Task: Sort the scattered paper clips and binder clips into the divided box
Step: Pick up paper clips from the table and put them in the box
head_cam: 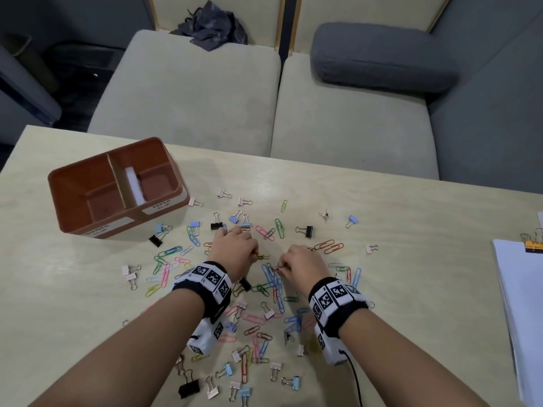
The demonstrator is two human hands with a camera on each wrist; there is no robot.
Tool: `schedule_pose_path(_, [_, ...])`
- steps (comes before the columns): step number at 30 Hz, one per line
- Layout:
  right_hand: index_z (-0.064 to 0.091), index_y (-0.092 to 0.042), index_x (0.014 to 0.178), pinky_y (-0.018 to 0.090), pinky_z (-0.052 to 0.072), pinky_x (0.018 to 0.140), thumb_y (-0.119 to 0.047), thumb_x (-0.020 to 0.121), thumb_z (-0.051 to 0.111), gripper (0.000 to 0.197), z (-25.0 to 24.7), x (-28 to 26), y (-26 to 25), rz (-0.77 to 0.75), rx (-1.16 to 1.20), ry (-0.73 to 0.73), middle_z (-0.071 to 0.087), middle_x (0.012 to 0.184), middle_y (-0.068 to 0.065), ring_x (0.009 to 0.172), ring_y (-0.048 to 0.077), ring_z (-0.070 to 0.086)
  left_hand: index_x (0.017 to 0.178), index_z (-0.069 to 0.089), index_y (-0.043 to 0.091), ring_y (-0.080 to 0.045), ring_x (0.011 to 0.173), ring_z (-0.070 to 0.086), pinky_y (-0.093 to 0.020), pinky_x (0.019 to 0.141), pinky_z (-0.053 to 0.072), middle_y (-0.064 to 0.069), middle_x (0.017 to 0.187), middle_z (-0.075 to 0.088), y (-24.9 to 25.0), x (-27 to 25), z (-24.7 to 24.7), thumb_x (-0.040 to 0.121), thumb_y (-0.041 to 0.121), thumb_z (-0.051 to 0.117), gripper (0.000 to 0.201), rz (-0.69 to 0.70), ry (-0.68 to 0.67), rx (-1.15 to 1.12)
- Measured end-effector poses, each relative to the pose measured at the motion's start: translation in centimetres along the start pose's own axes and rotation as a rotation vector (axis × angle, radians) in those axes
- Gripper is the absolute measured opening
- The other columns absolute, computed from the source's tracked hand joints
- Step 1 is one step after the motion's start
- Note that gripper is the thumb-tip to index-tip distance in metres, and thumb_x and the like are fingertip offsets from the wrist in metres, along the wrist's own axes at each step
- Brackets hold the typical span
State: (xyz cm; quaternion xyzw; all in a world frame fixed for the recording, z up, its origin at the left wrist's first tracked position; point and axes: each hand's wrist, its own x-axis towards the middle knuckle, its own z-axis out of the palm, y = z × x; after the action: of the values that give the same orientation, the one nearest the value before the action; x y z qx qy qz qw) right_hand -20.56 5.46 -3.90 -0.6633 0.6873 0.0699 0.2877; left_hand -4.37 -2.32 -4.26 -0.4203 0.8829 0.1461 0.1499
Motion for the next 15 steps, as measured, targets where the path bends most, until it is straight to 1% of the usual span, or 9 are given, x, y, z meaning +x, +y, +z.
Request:
schedule_pose_path(4, [0.063, -0.021, 0.111, 0.038, 0.031, 0.102, -0.03, 0.098, 0.043, 0.025, 0.1, -0.8, -0.1, -0.023, -0.036, 0.015, 0.061, 0.115, -0.001, 0.113, 0.021, 0.05, 0.102, 0.064, 0.028, -0.017, 0.116, 0.048, -0.038, 0.092, 0.029, 0.008, 0.11, 0.064, 0.1, -0.2, -0.4, 0.092, 0.037, 0.045, 0.023, -0.006, -0.005, 0.021])
schedule_pose_path(8, [0.064, -0.023, 0.106, 0.039, 0.029, 0.106, -0.031, 0.098, 0.043, 0.024, -0.2, -1.1, -0.2, -0.003, -0.023, -0.001, 0.064, 0.113, -0.002, 0.112, 0.02, 0.051, 0.101, 0.063, 0.03, -0.016, 0.109, 0.049, -0.036, 0.092, 0.031, 0.01, 0.107, 0.064, -0.2, -1.1, -1.2, 0.092, 0.041, 0.045, 0.023, -0.068, 0.035, -0.066])
schedule_pose_path(11, [0.065, -0.024, 0.102, 0.037, 0.033, 0.102, -0.031, 0.096, 0.046, 0.021, -0.6, -1.5, -0.6, 0.013, 0.009, 0.033, 0.066, 0.107, -0.003, 0.107, 0.02, 0.055, 0.096, 0.062, 0.032, -0.015, 0.103, 0.05, -0.035, 0.091, 0.033, 0.013, 0.1, 0.063, -0.7, -2.7, -2.4, 0.094, 0.044, 0.046, 0.02, -0.108, 0.138, -0.163])
schedule_pose_path(15, [0.066, -0.026, 0.101, 0.035, 0.035, 0.097, -0.032, 0.095, 0.049, 0.019, -1.7, -1.8, -2.0, -0.003, 0.04, 0.118, 0.068, 0.102, -0.006, 0.1, 0.017, 0.056, 0.086, 0.06, 0.031, -0.013, 0.097, 0.051, -0.034, 0.087, 0.031, 0.014, 0.092, 0.064, -2.7, -5.4, -4.6, 0.091, 0.044, 0.052, 0.017, -0.186, 0.292, -0.281])
